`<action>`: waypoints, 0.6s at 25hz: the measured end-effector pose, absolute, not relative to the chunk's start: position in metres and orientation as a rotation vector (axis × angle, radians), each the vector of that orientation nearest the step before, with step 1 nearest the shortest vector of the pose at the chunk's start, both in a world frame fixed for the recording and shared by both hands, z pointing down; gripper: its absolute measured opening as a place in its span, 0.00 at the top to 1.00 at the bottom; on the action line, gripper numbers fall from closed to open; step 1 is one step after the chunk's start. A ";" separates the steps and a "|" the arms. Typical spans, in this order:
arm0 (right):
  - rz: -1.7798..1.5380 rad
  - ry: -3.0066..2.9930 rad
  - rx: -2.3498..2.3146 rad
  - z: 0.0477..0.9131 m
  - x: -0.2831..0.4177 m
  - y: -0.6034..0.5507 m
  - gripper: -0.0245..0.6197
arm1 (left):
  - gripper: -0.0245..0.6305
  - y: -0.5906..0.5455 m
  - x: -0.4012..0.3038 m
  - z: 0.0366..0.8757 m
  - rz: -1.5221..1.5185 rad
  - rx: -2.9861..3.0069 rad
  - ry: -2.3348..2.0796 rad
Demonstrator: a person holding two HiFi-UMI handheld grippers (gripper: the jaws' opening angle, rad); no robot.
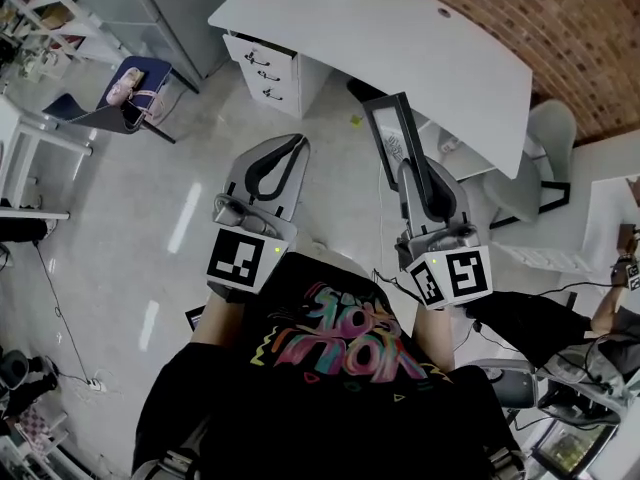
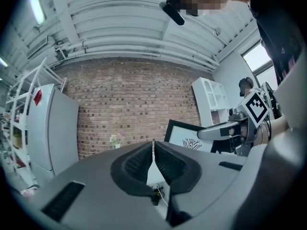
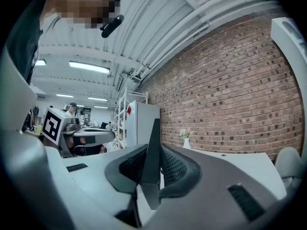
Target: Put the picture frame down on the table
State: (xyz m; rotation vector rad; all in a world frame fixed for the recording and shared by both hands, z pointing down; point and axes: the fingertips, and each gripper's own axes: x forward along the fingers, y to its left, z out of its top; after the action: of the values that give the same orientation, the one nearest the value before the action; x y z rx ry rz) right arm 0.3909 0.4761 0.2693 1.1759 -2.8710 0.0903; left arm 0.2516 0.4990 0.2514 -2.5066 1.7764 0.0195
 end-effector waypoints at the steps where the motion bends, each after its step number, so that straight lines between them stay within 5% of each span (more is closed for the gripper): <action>1: 0.096 -2.872 1.174 0.270 0.395 0.476 0.83 | 0.91 0.500 0.254 0.251 0.021 -2.501 1.783; 15: 0.111 -2.881 1.106 0.279 0.352 0.415 0.83 | 0.91 0.443 0.208 0.258 0.019 -2.470 1.851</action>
State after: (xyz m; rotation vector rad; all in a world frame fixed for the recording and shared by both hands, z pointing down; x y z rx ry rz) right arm 0.3517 0.4150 0.2791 1.1061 -2.8815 0.1112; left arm 0.2075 0.4431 0.2585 -2.4701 1.8507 0.0191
